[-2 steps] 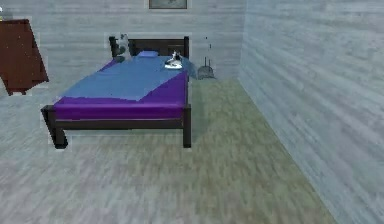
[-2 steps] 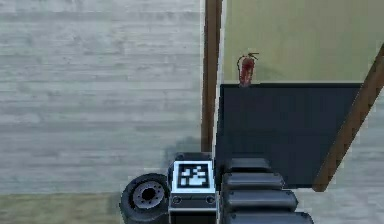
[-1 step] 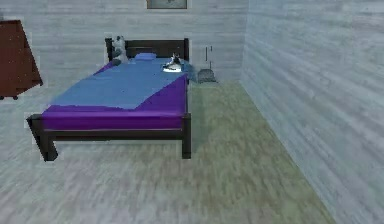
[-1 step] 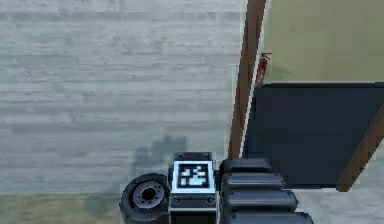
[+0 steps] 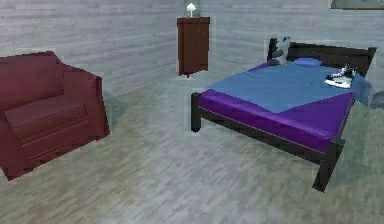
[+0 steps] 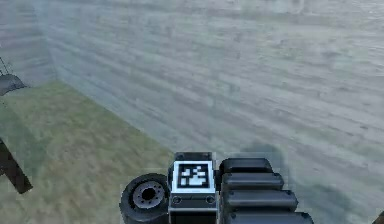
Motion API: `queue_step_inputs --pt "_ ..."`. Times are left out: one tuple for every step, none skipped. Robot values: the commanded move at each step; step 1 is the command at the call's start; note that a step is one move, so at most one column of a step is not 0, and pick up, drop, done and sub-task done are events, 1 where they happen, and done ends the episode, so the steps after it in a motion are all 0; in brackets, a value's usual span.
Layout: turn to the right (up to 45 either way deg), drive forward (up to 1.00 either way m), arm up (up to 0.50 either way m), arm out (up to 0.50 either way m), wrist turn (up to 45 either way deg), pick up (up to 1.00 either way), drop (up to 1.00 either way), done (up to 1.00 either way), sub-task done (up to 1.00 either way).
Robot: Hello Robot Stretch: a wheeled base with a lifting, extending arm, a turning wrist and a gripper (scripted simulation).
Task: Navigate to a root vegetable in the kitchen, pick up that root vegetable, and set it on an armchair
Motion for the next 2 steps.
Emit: queue_step_inputs --pt "0.0 0.35 0.0 0.0 0.0 0.0 0.0 0.0 0.0" --pt "-39.0 0.0 0.0 0.0 0.0 0.0 0.0 0.0 0.0"
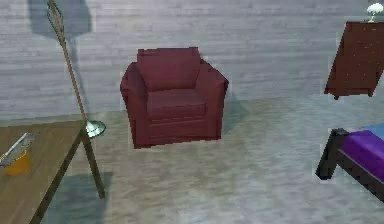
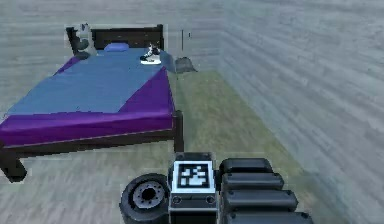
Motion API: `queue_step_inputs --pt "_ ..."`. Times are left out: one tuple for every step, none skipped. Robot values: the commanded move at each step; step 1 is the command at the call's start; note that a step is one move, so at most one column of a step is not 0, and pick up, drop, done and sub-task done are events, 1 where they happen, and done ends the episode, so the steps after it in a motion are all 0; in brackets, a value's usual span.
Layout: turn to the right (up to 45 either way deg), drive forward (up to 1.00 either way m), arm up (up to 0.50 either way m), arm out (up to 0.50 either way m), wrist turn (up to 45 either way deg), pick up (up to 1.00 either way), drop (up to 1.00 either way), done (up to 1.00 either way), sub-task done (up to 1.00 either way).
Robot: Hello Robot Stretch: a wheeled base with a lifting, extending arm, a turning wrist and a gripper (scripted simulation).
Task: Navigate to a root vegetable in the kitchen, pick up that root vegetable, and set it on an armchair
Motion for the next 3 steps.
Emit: queue_step_inputs --pt "0.0 1.0 0.0 0.0 0.0 0.0 0.0 0.0 0.0" --pt "-6.0 0.0 0.0 0.0 0.0 0.0 0.0 0.0 0.0" --pt "0.0 0.5 0.0 0.0 0.0 0.0 0.0 0.0 0.0"
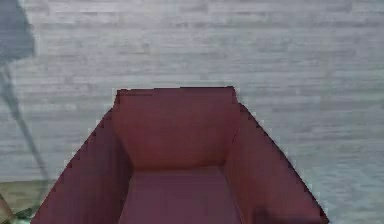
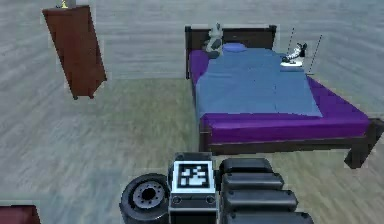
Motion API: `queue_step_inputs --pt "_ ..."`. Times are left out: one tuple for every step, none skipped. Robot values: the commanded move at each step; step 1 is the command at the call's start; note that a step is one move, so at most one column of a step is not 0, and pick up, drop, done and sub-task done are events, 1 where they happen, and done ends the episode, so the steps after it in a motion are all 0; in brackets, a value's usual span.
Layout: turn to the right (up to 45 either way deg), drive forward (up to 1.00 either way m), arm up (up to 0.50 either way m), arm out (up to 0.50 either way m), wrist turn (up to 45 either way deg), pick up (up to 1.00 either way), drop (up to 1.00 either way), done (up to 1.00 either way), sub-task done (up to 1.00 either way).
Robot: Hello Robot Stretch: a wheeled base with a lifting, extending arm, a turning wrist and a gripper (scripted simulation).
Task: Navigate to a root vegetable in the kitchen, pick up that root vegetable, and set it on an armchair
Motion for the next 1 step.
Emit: queue_step_inputs --pt "45.0 0.0 0.0 0.0 0.0 0.0 0.0 0.0 0.0"
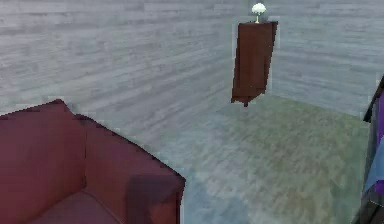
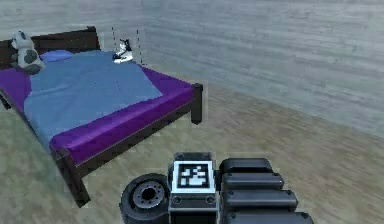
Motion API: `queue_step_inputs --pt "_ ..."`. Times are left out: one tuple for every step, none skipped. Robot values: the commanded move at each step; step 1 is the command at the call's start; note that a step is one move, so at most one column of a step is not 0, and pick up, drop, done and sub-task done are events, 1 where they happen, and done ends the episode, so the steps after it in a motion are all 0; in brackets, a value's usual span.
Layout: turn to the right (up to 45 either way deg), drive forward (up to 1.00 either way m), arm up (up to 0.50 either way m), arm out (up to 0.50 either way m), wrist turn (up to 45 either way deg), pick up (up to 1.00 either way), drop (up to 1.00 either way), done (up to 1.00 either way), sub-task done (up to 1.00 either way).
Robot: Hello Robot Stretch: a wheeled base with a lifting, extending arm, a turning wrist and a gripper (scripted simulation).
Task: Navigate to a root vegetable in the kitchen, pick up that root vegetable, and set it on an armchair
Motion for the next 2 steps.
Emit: queue_step_inputs --pt "45.0 0.0 0.0 0.0 0.0 0.0 0.0 0.0 0.0" --pt "-45.0 0.0 0.0 0.0 0.0 0.0 0.0 0.0 0.0"
